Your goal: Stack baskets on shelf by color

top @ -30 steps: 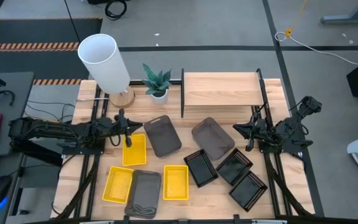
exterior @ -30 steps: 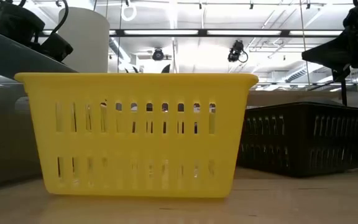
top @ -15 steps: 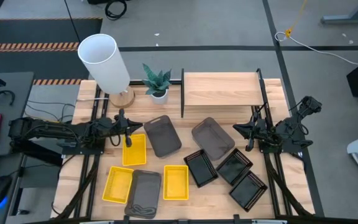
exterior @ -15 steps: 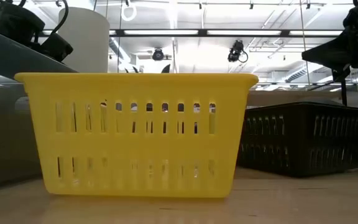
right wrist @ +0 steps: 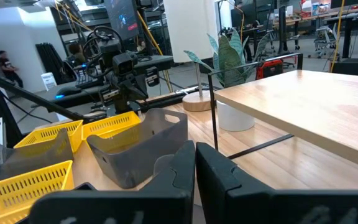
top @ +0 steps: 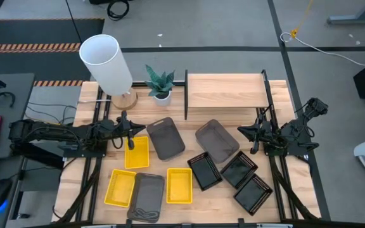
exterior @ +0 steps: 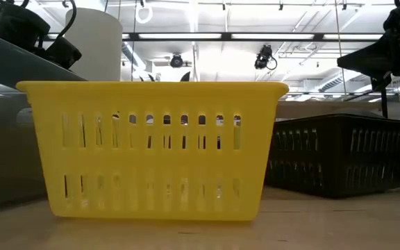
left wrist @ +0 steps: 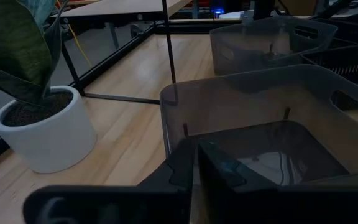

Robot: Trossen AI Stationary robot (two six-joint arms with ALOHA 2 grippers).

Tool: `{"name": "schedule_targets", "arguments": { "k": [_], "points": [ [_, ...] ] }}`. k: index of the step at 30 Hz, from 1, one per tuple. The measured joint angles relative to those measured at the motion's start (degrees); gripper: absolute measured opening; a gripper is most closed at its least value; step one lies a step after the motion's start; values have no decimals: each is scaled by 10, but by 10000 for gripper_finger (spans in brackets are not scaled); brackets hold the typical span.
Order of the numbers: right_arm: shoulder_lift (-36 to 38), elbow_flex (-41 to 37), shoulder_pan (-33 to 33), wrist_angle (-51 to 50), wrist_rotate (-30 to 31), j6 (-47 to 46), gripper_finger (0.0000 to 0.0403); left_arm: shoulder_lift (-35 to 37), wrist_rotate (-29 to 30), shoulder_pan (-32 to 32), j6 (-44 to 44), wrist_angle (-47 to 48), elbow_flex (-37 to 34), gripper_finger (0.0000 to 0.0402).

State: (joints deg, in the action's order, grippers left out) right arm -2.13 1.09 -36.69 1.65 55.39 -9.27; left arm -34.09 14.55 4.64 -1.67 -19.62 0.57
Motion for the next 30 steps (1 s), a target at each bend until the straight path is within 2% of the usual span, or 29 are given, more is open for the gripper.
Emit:
{"name": "schedule_targets", "arguments": {
  "k": [9, 12, 16, 19, 23, 28, 30],
  "points": [
    [0, 0, 1, 20, 4, 3, 19, 0, 0, 0, 0, 0, 0, 30],
    [0, 0, 8, 79, 22, -10, 19, 0, 0, 0, 0, 0, 0, 28],
    [0, 0, 28, 237, 56, -106, 19, 0, 0, 0, 0, 0, 0, 33],
    [0, 0, 40, 313, 23, -129, 19, 0, 0, 0, 0, 0, 0, 36],
    [0, 0, 48, 347, -52, -130, 19, 0, 0, 0, 0, 0, 0, 33],
    [0, 0, 49, 348, -106, -248, 19, 0, 0, 0, 0, 0, 0, 26],
    [0, 0, 49, 347, -146, -290, 19, 0, 0, 0, 0, 0, 0, 26]
  ]
}}
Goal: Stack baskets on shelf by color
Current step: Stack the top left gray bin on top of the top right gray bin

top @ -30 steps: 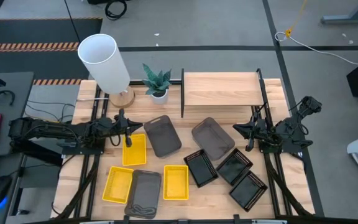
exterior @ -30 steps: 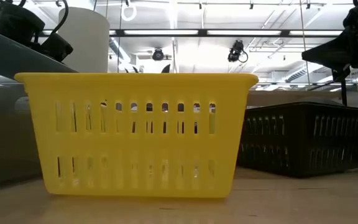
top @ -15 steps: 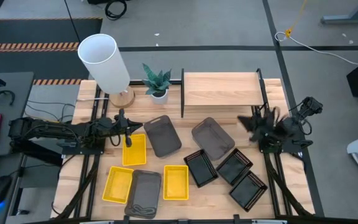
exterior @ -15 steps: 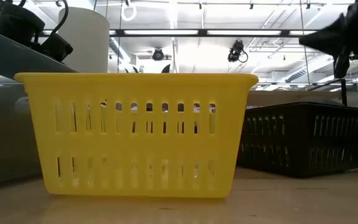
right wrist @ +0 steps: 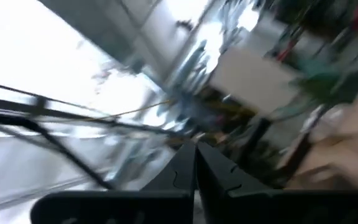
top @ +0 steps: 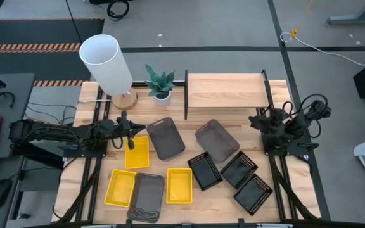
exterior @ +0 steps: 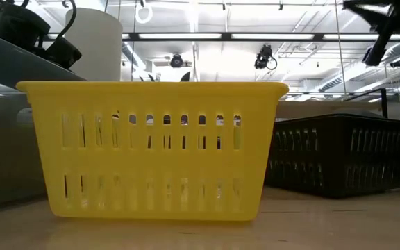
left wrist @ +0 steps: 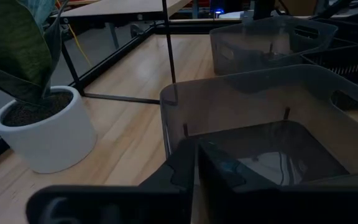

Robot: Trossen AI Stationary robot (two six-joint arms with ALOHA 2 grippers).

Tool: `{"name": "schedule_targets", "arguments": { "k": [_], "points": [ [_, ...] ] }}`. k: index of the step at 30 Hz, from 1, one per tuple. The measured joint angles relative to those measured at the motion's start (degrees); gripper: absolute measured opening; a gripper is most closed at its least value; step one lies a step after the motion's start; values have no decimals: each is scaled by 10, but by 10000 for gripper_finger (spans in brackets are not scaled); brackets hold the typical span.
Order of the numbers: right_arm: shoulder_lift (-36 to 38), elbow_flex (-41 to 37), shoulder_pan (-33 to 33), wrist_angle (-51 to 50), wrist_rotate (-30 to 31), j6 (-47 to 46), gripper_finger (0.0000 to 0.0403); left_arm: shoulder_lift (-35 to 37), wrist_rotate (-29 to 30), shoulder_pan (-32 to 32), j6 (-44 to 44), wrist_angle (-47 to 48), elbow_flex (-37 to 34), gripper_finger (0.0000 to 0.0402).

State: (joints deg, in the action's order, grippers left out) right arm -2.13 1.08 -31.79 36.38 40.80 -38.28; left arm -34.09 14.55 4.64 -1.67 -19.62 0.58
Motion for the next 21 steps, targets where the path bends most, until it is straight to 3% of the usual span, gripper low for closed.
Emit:
{"name": "schedule_targets", "arguments": {
  "k": [5, 17, 21],
  "points": [
    [-7, 0, 0, -2, -57, -57, 19, 0, 0, 0, 0, 0, 0, 32],
    [-162, 81, 0, -14, 58, -51, 7, 0, 0, 0, 1, -10, 0, 28],
    [-231, 119, 4, -22, 63, -33, 7, 0, 0, 0, 101, -80, 0, 34]
  ]
}}
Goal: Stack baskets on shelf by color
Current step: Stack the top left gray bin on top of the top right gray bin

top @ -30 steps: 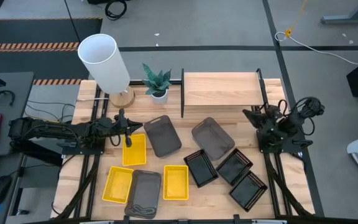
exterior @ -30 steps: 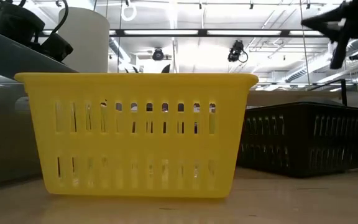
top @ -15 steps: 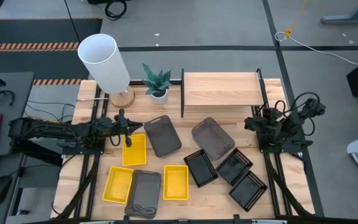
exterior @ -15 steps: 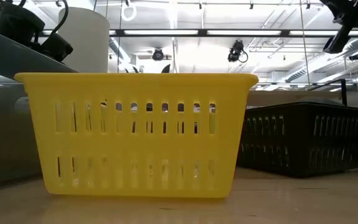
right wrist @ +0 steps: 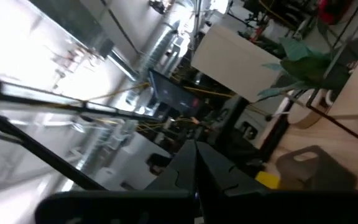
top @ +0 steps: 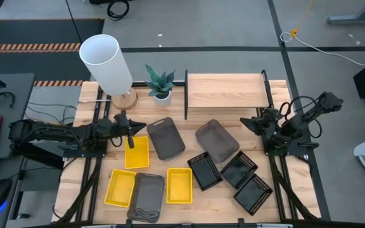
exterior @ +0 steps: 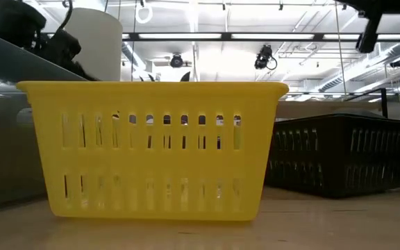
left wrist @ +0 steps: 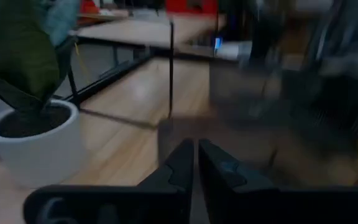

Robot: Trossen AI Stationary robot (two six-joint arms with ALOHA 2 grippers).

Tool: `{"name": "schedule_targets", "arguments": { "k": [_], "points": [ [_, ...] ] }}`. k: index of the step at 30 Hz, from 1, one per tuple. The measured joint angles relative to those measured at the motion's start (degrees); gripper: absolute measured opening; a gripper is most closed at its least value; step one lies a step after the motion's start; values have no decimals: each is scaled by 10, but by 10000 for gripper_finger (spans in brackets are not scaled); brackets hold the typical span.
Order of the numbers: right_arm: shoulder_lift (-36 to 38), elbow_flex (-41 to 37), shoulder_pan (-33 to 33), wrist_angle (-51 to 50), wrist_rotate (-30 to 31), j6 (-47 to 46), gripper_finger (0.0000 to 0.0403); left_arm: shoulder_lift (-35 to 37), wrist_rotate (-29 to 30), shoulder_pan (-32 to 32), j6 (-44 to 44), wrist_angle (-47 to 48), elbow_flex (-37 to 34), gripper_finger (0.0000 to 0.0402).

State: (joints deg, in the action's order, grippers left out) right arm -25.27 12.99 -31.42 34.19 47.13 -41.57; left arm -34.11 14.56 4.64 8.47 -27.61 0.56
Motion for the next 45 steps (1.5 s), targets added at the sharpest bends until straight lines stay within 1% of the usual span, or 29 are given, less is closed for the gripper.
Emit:
{"name": "schedule_targets", "arguments": {
  "k": [6, 8, 10, 12, 15, 17, 21, 24, 26, 28, 31, 34, 37, 42, 45],
  "points": [
    [-101, 71, 11, -63, -7, -27, 7, 0, 0, 0, 315, -137, 0, 40],
    [-138, 101, 12, -94, -14, -47, 7, 0, 0, 0, 399, -166, 0, 39],
    [-174, 136, 12, -136, -28, -63, 7, 0, 0, 0, 454, -187, 0, 35],
    [-208, 175, 13, -191, -43, -70, 7, 0, 0, 0, 483, -205, 0, 31],
    [-251, 236, 19, -293, -67, -93, 7, 0, -1, 0, 548, -220, 0, 26],
    [-279, 276, 24, -365, -90, -105, 7, 0, -6, 0, 571, -235, 0, 24],
    [-337, 353, 32, -489, -143, -114, 7, 0, -76, -1, 546, -273, 10, 24],
    [-376, 397, 45, -558, -189, -105, 7, 0, -107, -9, 502, -277, 54, 24],
    [-396, 413, 59, -586, -226, -93, 7, 0, -116, -19, 454, -248, 95, 21],
    [-414, 423, 77, -592, -273, -76, 7, 0, -126, -32, 399, -188, 141, 17],
    [-440, 444, 103, -601, -342, -34, 7, 0, -133, -54, 331, -64, 218, 16],
    [-473, 481, 126, -638, -387, 30, 7, -7, -133, -73, 310, 57, 283, 21],
    [-505, 526, 148, -669, -408, 104, 7, -12, -132, -87, 312, 135, 337, 23],
    [-549, 581, 171, -682, -415, 228, 7, -21, -127, -109, 309, 239, 411, 16],
    [-577, 616, 181, -683, -438, 258, 7, -27, -109, -126, 302, 293, 447, 11]
  ]
}}
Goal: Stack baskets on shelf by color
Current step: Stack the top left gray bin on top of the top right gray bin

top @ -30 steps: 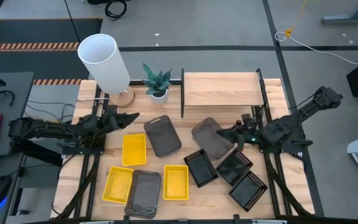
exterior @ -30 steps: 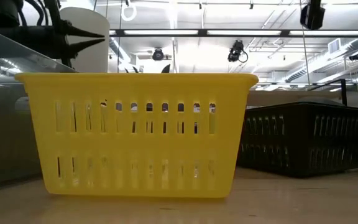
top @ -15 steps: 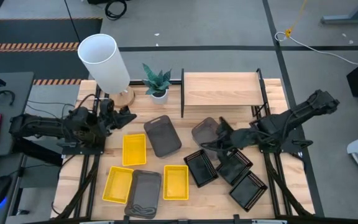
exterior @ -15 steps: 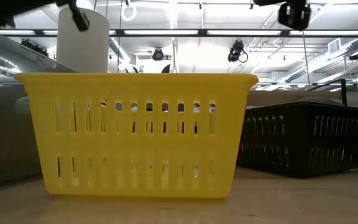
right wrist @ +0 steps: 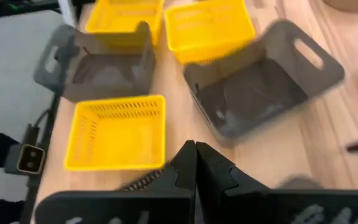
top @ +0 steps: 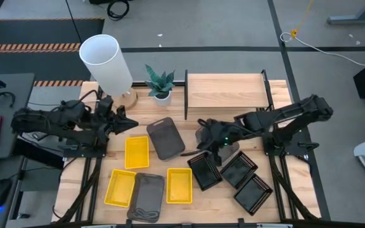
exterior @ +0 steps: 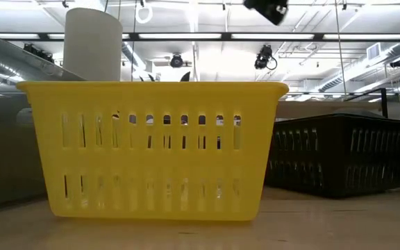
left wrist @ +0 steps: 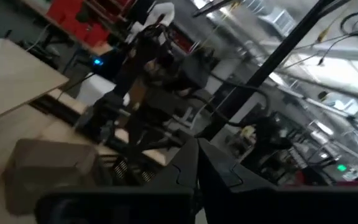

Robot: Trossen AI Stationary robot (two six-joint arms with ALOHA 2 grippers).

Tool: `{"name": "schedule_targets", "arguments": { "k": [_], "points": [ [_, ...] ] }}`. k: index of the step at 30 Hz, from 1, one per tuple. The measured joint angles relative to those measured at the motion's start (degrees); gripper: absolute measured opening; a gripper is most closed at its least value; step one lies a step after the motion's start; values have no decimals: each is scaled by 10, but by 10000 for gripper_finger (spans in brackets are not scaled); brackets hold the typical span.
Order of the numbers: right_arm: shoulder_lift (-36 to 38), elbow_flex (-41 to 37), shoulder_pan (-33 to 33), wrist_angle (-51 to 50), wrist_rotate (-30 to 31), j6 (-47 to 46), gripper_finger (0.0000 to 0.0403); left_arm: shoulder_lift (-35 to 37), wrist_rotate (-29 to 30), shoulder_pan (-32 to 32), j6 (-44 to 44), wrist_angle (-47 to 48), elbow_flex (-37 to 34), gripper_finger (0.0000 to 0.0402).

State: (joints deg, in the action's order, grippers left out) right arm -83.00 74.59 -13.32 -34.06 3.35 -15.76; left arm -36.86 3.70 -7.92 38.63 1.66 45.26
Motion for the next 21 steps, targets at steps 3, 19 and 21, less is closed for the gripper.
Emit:
{"name": "schedule_targets", "arguments": {
  "k": [3, 19, 21],
  "points": [
    [-27, 41, 4, -2, -17, 23, 8, -13, 12, -14, -38, 35, 38, 11],
    [-203, 233, 35, -1, -20, 92, 37, -47, -18, -59, -184, 89, 187, 47],
    [-227, 238, 39, -5, -19, 98, 61, -47, -8, -56, -195, 118, 187, 53]
  ]
}}
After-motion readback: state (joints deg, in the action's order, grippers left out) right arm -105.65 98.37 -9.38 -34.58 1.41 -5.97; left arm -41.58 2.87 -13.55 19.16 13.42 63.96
